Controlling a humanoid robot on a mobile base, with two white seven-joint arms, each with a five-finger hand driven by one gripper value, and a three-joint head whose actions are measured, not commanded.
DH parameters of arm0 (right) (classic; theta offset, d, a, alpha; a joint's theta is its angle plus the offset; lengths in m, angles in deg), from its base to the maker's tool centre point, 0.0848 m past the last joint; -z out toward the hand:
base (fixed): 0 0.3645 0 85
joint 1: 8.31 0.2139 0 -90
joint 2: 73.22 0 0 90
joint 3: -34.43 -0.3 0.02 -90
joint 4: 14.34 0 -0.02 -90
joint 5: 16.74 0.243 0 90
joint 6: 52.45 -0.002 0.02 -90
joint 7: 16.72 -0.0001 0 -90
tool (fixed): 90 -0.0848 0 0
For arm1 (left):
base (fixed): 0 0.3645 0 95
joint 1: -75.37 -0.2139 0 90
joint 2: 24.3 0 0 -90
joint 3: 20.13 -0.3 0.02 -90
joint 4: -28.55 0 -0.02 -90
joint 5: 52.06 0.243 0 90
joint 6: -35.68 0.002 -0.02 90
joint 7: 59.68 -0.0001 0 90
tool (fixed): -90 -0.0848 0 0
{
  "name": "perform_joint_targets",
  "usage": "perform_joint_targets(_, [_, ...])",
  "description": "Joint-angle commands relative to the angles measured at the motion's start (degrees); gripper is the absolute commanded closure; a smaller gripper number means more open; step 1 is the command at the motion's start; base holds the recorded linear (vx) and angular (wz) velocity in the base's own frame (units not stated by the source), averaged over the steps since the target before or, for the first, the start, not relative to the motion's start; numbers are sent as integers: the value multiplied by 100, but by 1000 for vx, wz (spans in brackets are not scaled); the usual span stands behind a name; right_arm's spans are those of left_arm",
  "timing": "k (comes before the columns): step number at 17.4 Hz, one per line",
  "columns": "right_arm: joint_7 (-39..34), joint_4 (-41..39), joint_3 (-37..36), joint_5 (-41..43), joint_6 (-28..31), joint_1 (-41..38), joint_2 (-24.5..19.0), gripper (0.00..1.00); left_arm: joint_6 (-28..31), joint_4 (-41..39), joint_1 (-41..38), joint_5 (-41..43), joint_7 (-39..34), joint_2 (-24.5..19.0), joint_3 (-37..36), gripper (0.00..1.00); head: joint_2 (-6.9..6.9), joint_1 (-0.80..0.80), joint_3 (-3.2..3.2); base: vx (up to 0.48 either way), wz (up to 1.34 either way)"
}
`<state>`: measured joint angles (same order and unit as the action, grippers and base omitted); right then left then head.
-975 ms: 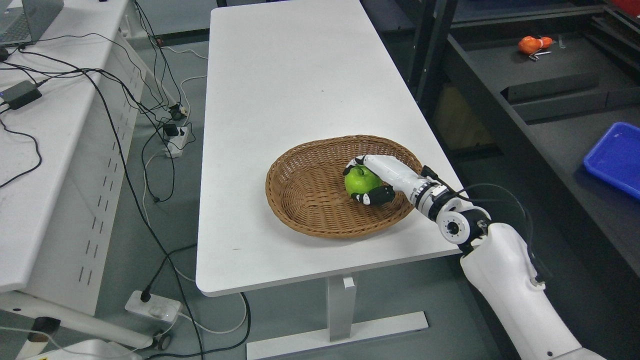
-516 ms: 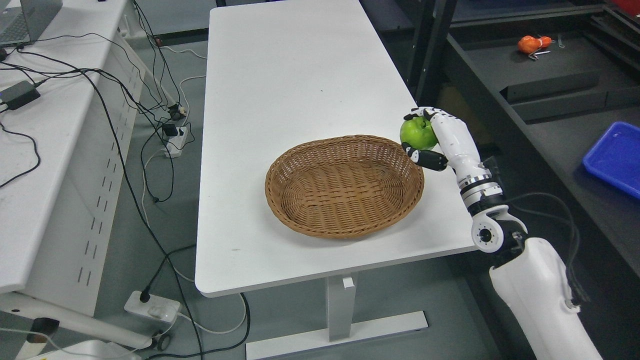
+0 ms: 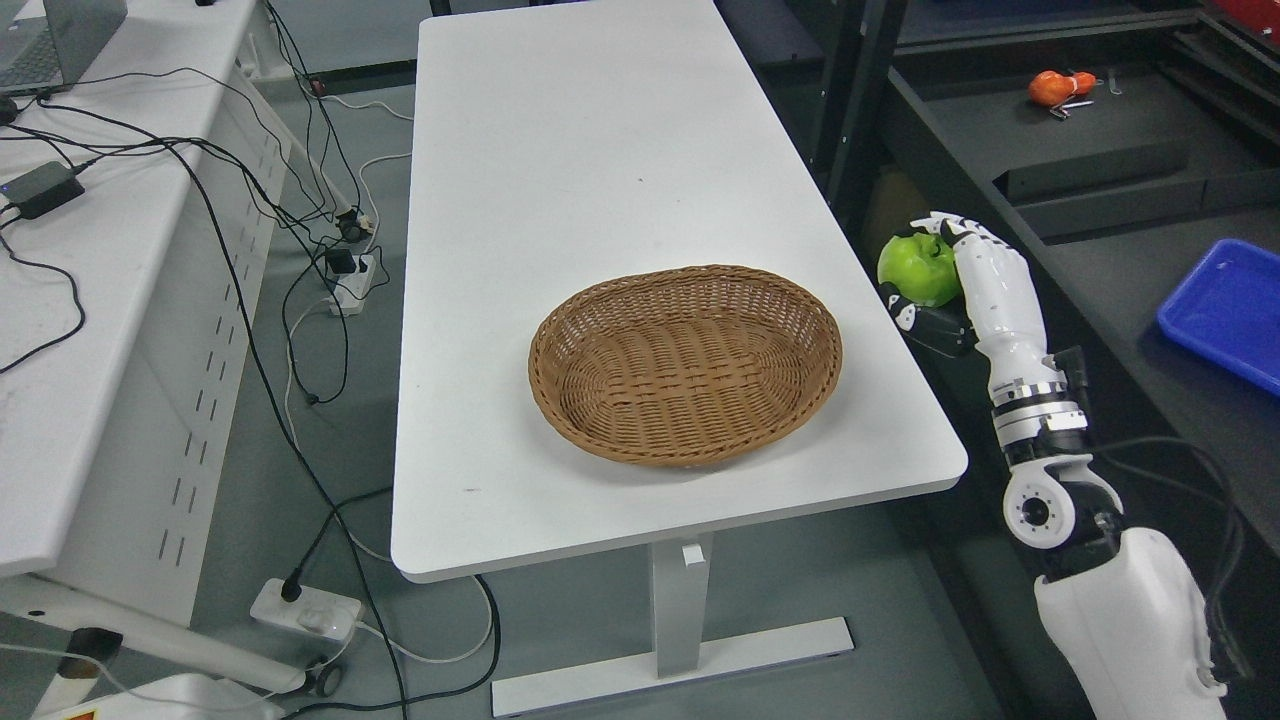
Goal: Place green apple on left shelf middle layer
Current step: 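Carry the held apple toward the black shelf tray while turning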
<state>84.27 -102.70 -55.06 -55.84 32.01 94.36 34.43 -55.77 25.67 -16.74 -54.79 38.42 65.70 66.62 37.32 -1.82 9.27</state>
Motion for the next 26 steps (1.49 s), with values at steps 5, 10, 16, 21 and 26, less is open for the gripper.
perform_joint_targets(5, [-17, -849, -534, 104, -61, -678, -148, 100, -4, 6, 0, 0, -2, -100, 0, 0, 0, 0, 0, -109, 36])
perform_joint_targets(10, [-236, -858, -482, 289, -255, -915, -121, 100, 5, 6, 0, 0, -2, -100, 0, 0, 0, 0, 0, -261, 59])
perform_joint_targets(16, [-246, -893, -517, 333, -264, -994, -139, 100, 5, -2, 0, 0, -2, -100, 0, 0, 0, 0, 0, -352, -35])
perform_joint_targets(21, [-255, -893, -508, 333, -272, -1021, -148, 100, 5, -2, 0, 0, -2, -100, 0, 0, 0, 0, 0, -364, 89])
perform_joint_targets(26, [-246, -893, -508, 333, -264, -1012, -226, 100, 5, 6, 0, 0, -2, -100, 0, 0, 0, 0, 0, -356, -11])
